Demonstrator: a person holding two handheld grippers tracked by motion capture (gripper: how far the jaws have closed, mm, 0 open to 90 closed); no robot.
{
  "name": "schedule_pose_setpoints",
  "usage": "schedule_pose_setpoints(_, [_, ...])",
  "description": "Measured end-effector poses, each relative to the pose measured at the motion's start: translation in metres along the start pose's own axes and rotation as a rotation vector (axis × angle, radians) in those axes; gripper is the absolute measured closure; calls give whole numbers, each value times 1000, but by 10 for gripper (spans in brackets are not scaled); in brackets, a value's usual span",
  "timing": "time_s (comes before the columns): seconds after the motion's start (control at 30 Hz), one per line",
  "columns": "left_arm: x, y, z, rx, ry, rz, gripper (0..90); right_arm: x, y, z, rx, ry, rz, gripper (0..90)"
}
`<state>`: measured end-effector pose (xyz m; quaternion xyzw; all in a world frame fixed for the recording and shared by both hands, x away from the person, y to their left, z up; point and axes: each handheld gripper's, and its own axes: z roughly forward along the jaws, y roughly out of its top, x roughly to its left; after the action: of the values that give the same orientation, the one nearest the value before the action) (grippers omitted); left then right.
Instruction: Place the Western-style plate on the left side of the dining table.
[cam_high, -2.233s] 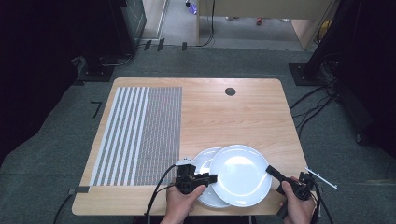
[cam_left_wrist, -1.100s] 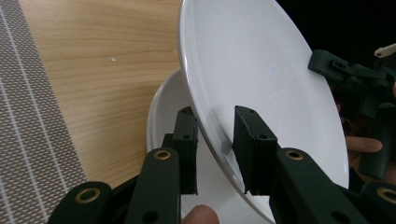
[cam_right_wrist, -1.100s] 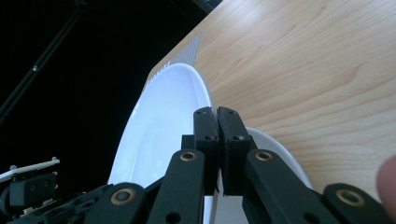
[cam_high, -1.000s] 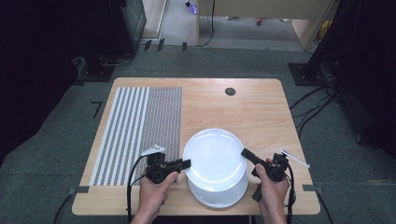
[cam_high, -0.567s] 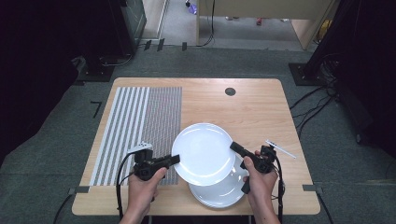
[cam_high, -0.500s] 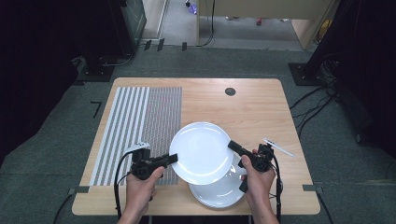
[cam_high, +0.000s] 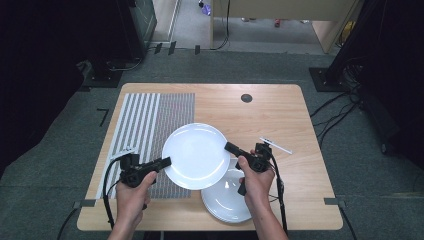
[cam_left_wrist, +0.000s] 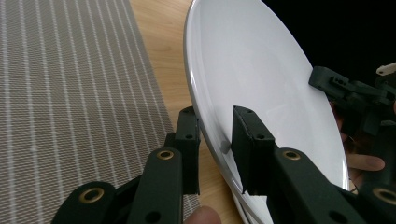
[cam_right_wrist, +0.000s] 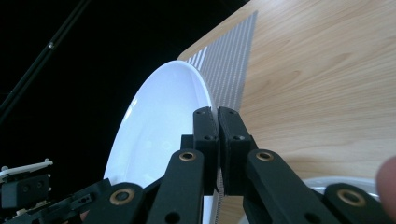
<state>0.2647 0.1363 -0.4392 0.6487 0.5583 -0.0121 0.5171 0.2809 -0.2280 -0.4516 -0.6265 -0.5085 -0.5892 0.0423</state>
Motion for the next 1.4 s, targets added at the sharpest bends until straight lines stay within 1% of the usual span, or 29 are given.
schedule_pose_setpoints(0.13, [9,5,-7,-7,14,-5,734,7,0,14,14,8,-3,880])
schedule_pose_setpoints(0.37, [25,10,-15,-24,33,-36,734,17,0,36,35,20,-11,882])
schedule_pose_setpoints(0.5, [31,14,-19,-17,42,-25,725,21,2,46,43,20,-18,882])
schedule_pose_setpoints(0.63, [38,16,-20,-21,48,-36,722,25,3,56,52,21,-25,882])
schedule_pose_setpoints(0.8, [48,18,-23,-32,68,-50,720,28,4,71,63,24,-30,882])
schedule_pose_setpoints(0.93, [58,21,-26,-50,92,-66,720,31,4,84,81,25,-34,882])
schedule_pose_setpoints(1.0, [62,22,-28,-54,106,-70,721,33,3,91,90,24,-48,880])
schedule_pose_setpoints(1.1, [67,24,-29,-61,121,-78,725,34,4,103,117,23,-65,876])
schedule_pose_setpoints(1.2, [74,27,-32,-56,129,-87,730,32,4,113,147,22,-56,873])
schedule_pose_setpoints(1.3, [78,31,-35,-56,135,-98,734,32,3,121,168,26,-33,874])
schedule_pose_setpoints(1.4, [85,34,-37,-61,149,-103,735,33,3,130,172,28,-32,872])
